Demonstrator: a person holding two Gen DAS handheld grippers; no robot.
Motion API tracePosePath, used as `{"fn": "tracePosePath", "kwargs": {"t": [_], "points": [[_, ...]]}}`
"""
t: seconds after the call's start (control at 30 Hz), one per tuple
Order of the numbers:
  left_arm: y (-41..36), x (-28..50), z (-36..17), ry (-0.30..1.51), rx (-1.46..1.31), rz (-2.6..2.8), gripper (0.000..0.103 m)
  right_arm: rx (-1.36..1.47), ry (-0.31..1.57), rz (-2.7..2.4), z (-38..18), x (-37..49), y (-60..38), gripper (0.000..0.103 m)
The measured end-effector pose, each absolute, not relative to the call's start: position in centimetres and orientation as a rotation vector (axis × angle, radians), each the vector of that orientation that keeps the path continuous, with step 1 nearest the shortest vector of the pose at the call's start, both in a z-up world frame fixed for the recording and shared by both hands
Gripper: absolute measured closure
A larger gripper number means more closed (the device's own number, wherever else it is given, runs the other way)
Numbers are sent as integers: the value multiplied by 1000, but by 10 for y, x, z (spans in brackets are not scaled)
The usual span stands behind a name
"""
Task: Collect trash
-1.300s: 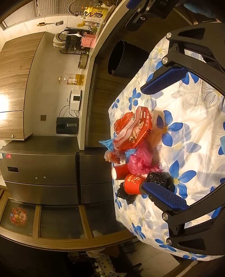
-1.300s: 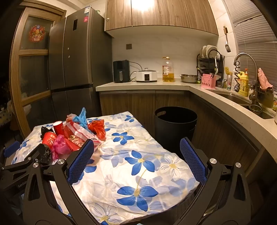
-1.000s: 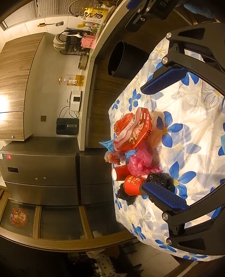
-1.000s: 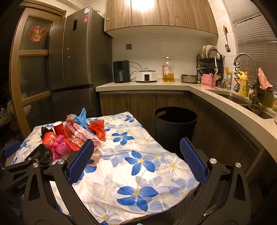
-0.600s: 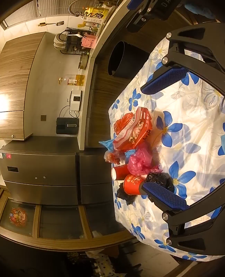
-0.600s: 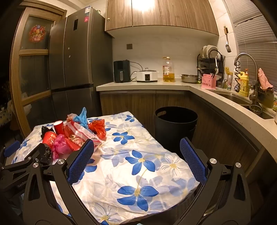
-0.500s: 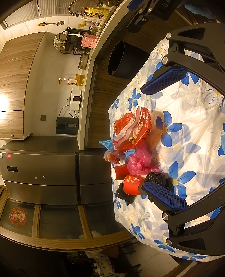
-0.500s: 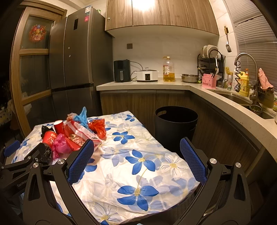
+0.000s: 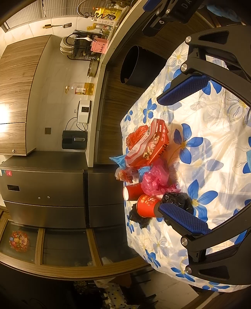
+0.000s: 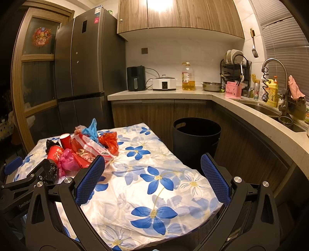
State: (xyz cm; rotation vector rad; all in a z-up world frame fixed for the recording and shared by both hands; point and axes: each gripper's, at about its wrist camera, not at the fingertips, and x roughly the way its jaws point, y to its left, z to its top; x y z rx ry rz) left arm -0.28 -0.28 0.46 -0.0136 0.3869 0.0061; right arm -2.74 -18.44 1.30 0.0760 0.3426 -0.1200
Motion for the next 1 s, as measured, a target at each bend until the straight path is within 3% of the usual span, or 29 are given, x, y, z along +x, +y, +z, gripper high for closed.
{"fn": "tracePosePath", "kwargs": {"t": [1.0], "points": [[0, -4, 3, 392, -15, 5, 5, 78, 356, -114, 3, -22, -183, 5]]}}
